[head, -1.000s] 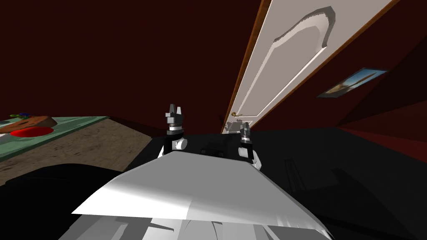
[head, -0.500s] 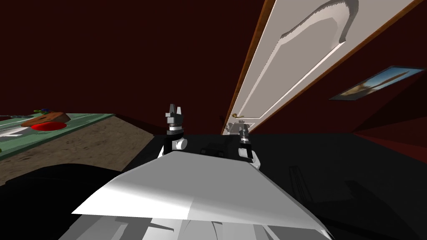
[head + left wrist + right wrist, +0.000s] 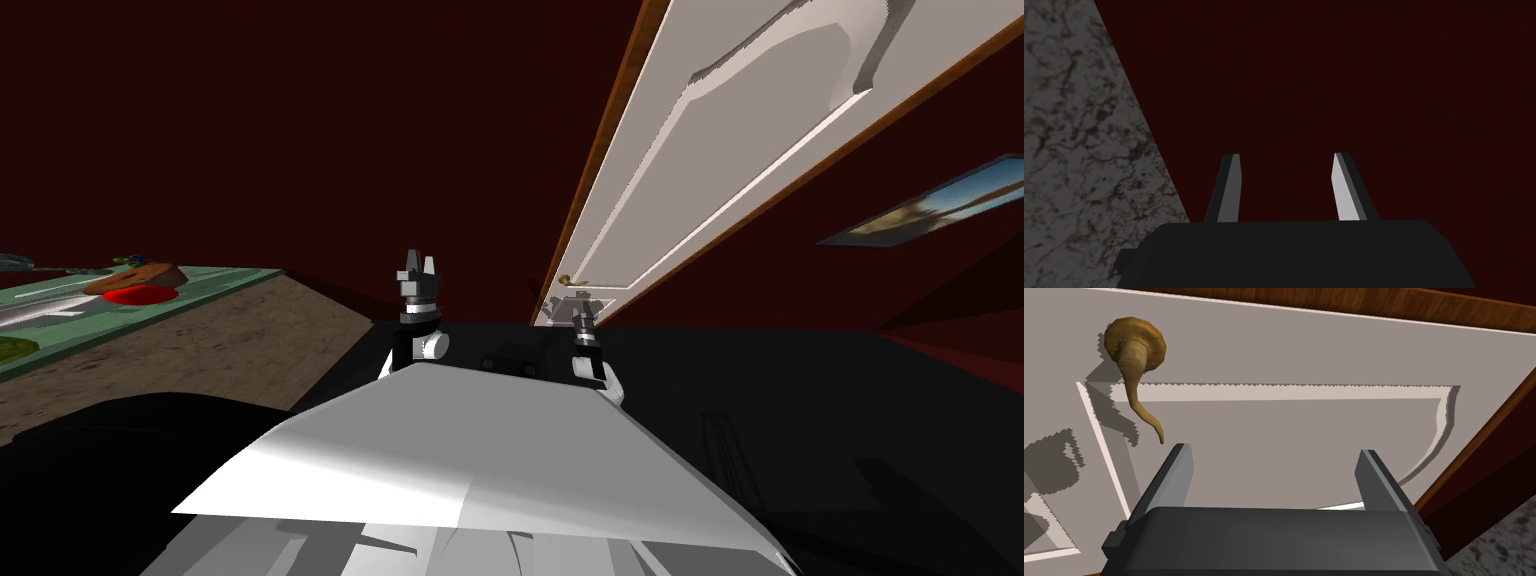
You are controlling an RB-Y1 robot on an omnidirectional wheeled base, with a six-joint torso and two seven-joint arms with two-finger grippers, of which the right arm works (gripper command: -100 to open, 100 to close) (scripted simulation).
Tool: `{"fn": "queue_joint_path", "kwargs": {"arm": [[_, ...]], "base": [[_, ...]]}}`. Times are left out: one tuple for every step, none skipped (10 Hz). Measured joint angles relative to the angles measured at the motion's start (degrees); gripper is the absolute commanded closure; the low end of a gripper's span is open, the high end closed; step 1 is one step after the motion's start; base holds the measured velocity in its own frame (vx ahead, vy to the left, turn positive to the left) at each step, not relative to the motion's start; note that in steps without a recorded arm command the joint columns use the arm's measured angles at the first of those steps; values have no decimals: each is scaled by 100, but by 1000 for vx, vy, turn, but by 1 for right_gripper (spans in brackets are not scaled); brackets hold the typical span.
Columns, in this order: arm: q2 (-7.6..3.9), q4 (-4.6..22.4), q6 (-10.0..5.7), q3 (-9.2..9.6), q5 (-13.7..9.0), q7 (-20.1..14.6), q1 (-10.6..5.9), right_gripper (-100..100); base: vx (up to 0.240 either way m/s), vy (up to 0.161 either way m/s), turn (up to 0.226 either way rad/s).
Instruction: Pull the door open
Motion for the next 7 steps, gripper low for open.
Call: {"fn": "queue_joint_path", "kwargs": {"arm": [[-54,167,-32,5,-11,-30,-48,-100],[-98,288,-61,2,-22,-60,-76,-100],[-129,360,-62,10,-27,-79,-61,-100],[-158,454,-63,9,-34,-95,-106,-100],[-191,632,-94,12,-41,-112,-179,-100],[-224,806,-137,21,-47,-127,-227,-100],[-271,1048,-201,28,-56,-151,-318,-100]], "base": [[43,-63,65],[43,-47,68],[36,-42,43],[36,-56,94],[62,-81,151],[80,-91,110],[71,-95,125]]}}
